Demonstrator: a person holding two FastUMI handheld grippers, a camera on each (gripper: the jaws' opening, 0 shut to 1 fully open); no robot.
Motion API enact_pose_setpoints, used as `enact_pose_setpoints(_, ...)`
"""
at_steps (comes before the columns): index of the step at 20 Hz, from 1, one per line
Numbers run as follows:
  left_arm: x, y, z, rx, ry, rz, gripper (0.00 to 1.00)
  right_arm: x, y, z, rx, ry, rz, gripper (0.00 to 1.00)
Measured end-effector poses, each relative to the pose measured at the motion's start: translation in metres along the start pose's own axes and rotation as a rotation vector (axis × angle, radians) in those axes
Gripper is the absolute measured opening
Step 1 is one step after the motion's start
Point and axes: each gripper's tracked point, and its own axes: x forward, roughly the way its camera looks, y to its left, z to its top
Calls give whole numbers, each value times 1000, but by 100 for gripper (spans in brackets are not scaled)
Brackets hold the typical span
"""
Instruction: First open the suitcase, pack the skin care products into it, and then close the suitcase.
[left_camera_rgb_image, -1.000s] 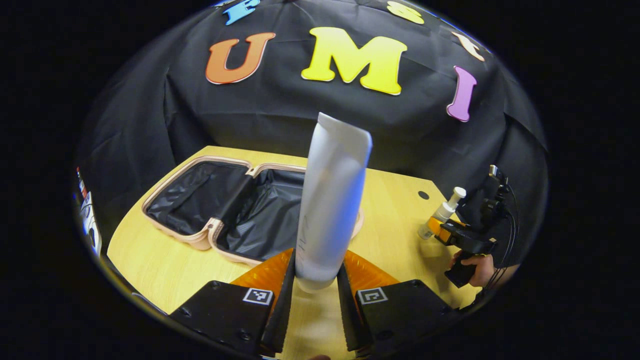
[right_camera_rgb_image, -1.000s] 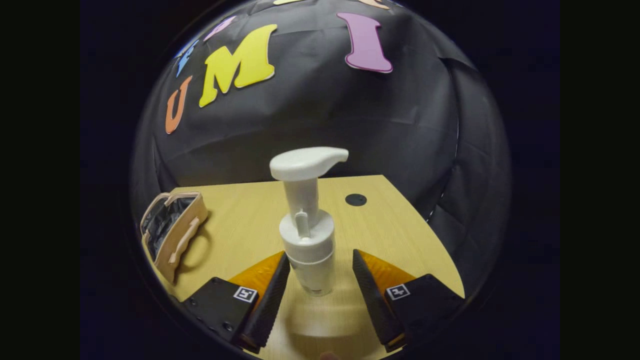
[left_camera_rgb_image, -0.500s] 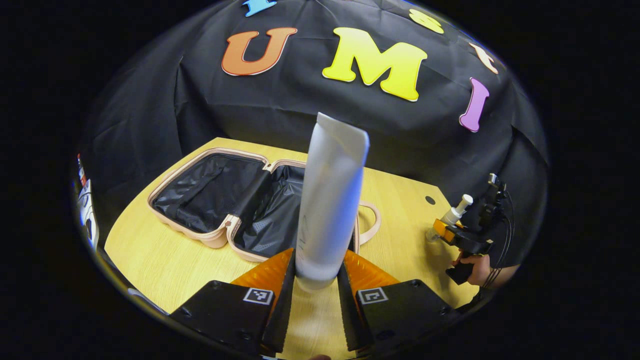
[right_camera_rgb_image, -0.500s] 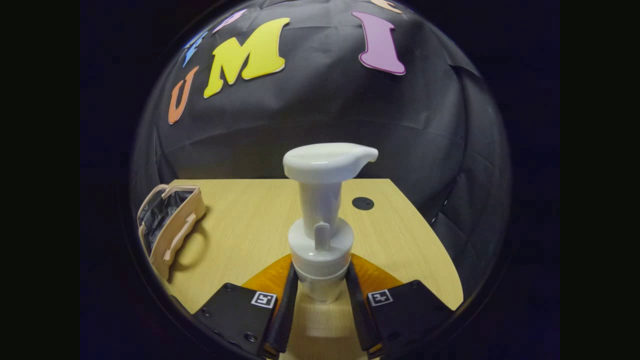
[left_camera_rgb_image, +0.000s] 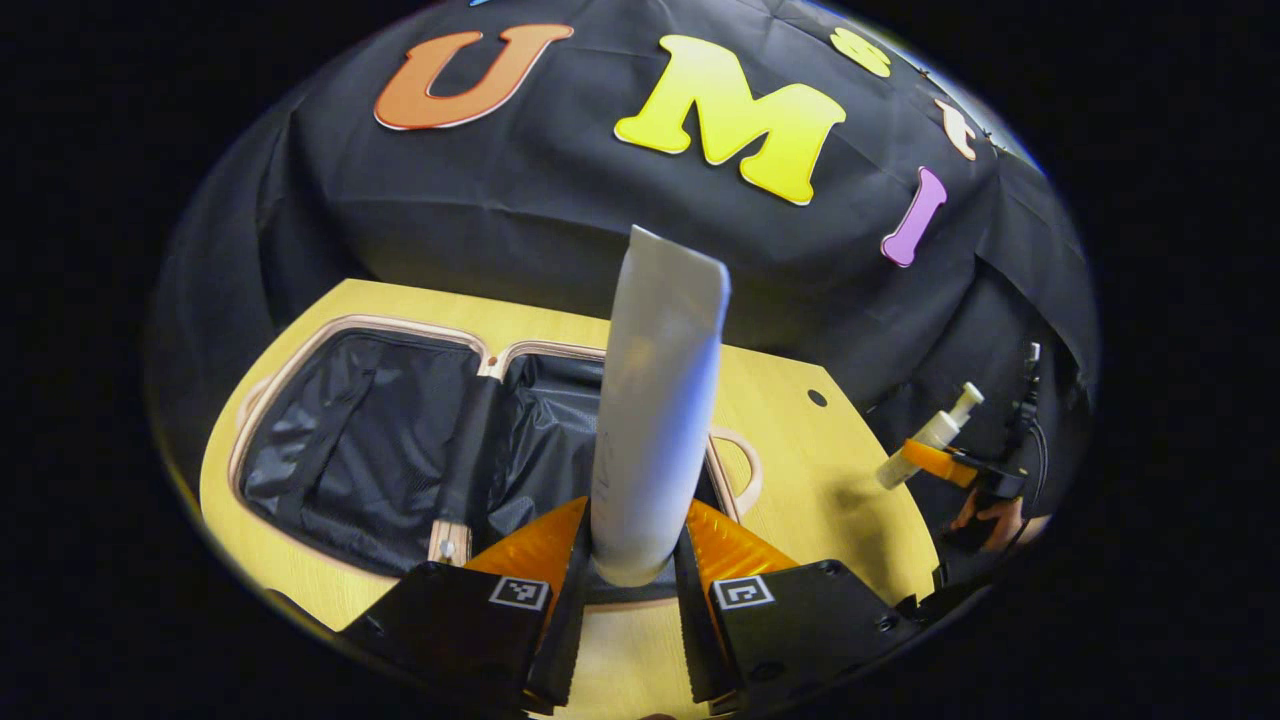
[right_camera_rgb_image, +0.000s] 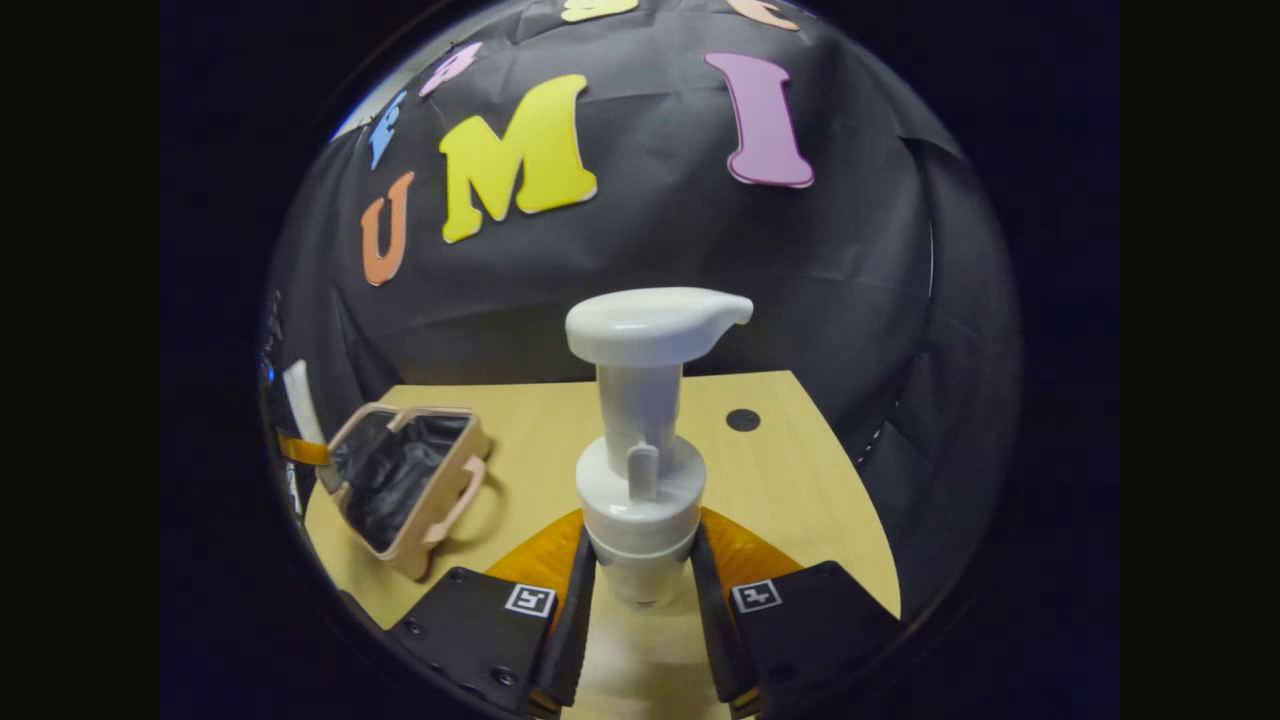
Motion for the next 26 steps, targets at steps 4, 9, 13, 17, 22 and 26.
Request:
enact_pose_setpoints(4, 44, 29, -23, -65, 161, -65, 46, -57, 26, 18, 29, -6, 46, 47)
enact_pose_setpoints(9, 76, 50, -43, -139, 329, -34, 45, -106, 41, 21, 74, -18, 35, 47)
enact_pose_setpoints(13, 85, 69, -56, -213, 491, 65, 44, -124, 45, 20, 111, -16, 26, 43)
enact_pose_setpoints(17, 92, 68, -61, -235, 626, 99, 45, -131, 53, 26, 105, -31, 39, 47)
enact_pose_setpoints(22, 94, 74, -71, -167, 721, 177, 45, -137, 58, 22, 80, -31, 44, 47)
enact_pose_setpoints(26, 87, 69, -71, -141, 737, 199, 49, -139, 72, 22, 51, -36, 70, 47)
